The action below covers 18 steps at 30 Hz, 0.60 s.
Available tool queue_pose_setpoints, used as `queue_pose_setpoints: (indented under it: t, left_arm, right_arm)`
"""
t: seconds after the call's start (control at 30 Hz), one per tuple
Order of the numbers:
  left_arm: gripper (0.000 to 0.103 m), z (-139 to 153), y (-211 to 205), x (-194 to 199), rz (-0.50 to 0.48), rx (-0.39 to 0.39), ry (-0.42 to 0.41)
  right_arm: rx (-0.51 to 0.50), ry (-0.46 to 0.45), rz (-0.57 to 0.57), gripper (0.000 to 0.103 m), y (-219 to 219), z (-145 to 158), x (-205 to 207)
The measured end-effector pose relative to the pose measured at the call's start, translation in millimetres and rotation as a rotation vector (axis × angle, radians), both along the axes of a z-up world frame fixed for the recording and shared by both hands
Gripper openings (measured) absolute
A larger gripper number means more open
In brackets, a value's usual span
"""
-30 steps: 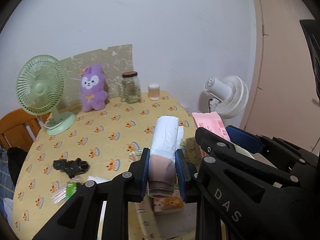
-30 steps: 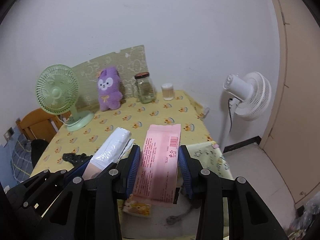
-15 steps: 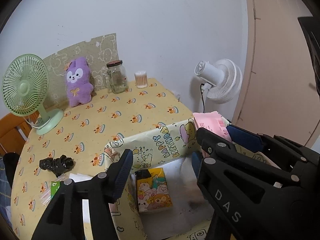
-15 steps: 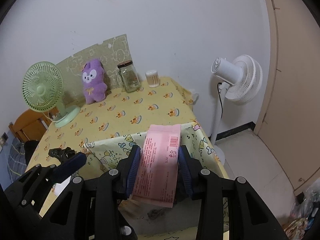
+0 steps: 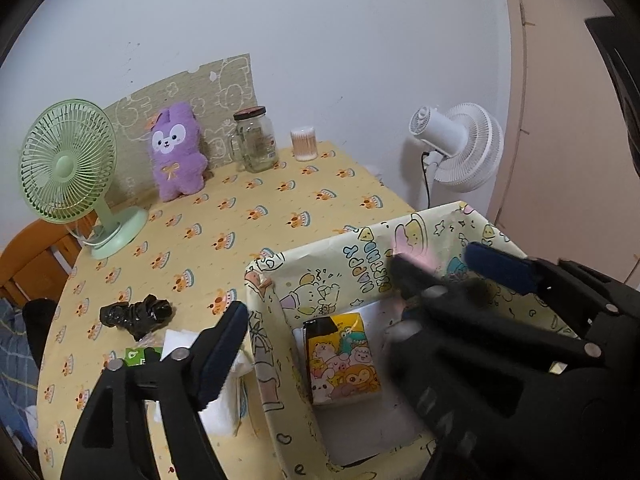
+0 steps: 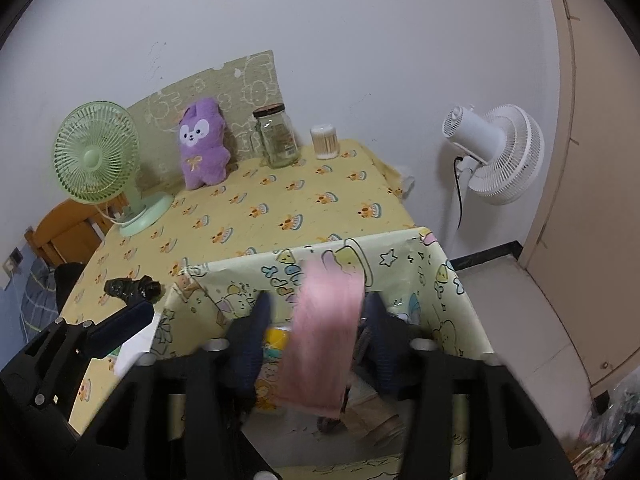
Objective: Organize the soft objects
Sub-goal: 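Lower the roll with the left tool while the right tool drops the pink package into the box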
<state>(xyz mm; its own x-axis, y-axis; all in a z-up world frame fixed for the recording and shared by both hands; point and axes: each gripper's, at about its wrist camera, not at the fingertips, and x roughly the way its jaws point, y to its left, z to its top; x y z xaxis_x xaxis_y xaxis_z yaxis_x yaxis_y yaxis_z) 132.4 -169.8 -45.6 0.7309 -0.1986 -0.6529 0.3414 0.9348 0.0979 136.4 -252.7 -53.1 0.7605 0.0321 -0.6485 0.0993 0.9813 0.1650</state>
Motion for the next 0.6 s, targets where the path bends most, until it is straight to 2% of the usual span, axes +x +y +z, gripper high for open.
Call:
queue_pose_setpoints:
  t: [0.07, 0.1, 0.33, 0.6]
  left_arm:
    - [0.085, 2.8, 2.5, -3.6, -0.003, -0.01, -0.013]
    - [0.087, 3.9, 3.0, -5.0, -0.004, -0.008, -0.02]
    - [0.089, 8.5, 11.5, -15.5, 0.016, 0.005, -0.034]
    - [0.092, 18.5, 25.0, -34.3, 0.023, -0.018, -0.065]
  right_arm:
    - [0.017, -0.028, -0.005, 0.088, 1.6, 3.1, -4.6]
    - [0.013, -0.036, -0.013, 0.09, 2.5, 4.4, -6.7]
    - [0.0, -0.019, -0.037, 0.092, 11.0, 8.5, -16.5]
    - [-0.022, -0.046, -0.034, 0.093, 25.4, 20.7, -36.1]
